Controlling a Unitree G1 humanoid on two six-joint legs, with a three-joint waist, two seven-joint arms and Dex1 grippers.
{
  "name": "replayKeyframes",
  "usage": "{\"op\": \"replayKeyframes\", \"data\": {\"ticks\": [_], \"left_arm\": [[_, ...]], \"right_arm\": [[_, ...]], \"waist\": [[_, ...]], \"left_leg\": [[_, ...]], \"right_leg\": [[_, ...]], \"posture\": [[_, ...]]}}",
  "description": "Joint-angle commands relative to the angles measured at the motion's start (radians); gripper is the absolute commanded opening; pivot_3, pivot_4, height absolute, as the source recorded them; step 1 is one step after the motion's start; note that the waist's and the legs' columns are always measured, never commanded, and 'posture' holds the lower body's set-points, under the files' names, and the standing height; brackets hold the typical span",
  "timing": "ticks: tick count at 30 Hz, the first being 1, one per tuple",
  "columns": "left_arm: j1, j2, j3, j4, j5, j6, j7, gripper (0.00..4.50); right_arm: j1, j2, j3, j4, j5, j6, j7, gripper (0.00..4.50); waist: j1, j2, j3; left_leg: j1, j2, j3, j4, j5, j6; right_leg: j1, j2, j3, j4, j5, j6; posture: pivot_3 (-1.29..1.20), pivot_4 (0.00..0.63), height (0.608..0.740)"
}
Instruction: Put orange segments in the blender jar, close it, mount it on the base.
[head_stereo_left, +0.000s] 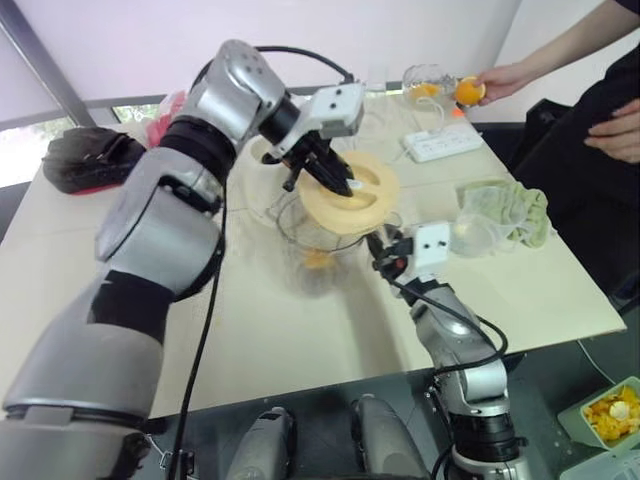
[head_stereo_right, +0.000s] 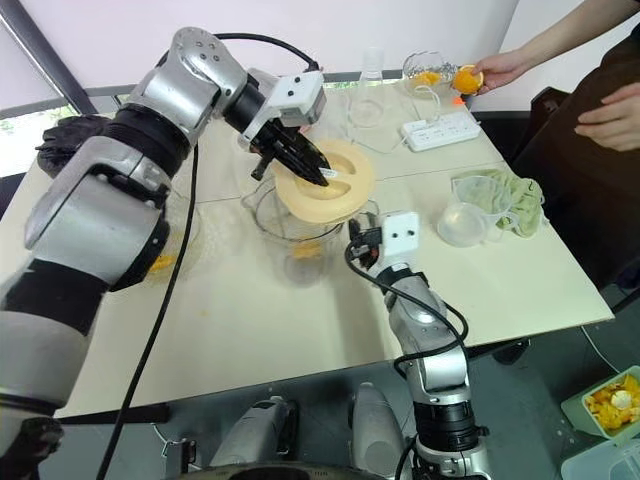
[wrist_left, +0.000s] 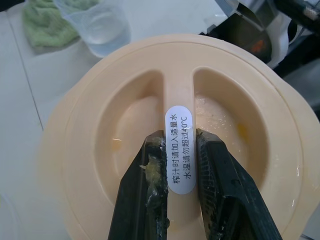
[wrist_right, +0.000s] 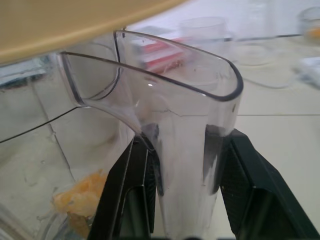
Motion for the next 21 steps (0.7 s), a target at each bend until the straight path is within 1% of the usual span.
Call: {"op": "replayKeyframes", "data": {"ticks": [1, 4, 6, 13, 21], "left_arm": [[0.016, 0.07, -0.178, -0.084, -0.136, -0.002, -0.005, 0.25], [0.013, 0.101, -0.263, -0.103, -0.199, -0.036, -0.005, 0.25], [0.008, 0.113, -0.29, -0.11, -0.237, -0.042, -0.005, 0.25], [-0.01, 0.188, -0.329, -0.155, -0.327, -0.051, -0.005, 0.25], [-0.003, 0.268, -0.384, -0.22, -0.381, -0.053, -0.005, 0.25]], "right_arm": [[-0.034, 0.01, 0.008, -0.052, 0.021, -0.055, 0.013, 1.51], [-0.039, 0.008, 0.007, -0.047, 0.021, -0.058, 0.015, 1.51], [-0.042, 0.006, 0.005, -0.044, 0.021, -0.059, 0.017, 1.51], [-0.042, 0.003, 0.008, -0.038, 0.013, -0.067, 0.016, 1.51], [-0.053, -0.005, 0.002, -0.025, 0.019, -0.071, 0.026, 1.51]], "waist": [[0.003, 0.0, 0.0], [0.006, 0.0, 0.0], [0.007, 0.0, 0.0], [0.004, 0.0, 0.0], [0.004, 0.0, 0.0]], "left_leg": [[0.0, 0.0, 0.0, 0.0, 0.0, 0.0], [0.0, 0.0, 0.0, 0.001, 0.0, 0.0], [0.0, 0.0, 0.0, 0.001, 0.0, 0.0], [0.0, 0.0, 0.0, 0.001, 0.0, 0.0], [0.0, 0.0, 0.0, 0.001, 0.0, 0.0]], "right_leg": [[0.0, 0.0, 0.0, 0.0, 0.0, 0.0], [0.001, 0.0, 0.0, 0.0, 0.0, 0.0], [0.001, 0.0, 0.0, 0.0, 0.0, 0.0], [0.0, 0.0, 0.0, 0.0, 0.0, 0.0], [0.0, 0.0, 0.0, -0.001, 0.0, 0.0]], "posture": [[0.0, 0.15, 0.74], [0.0, 0.15, 0.74], [0.0, 0.15, 0.74], [0.0, 0.15, 0.74], [0.0, 0.15, 0.74]]}}
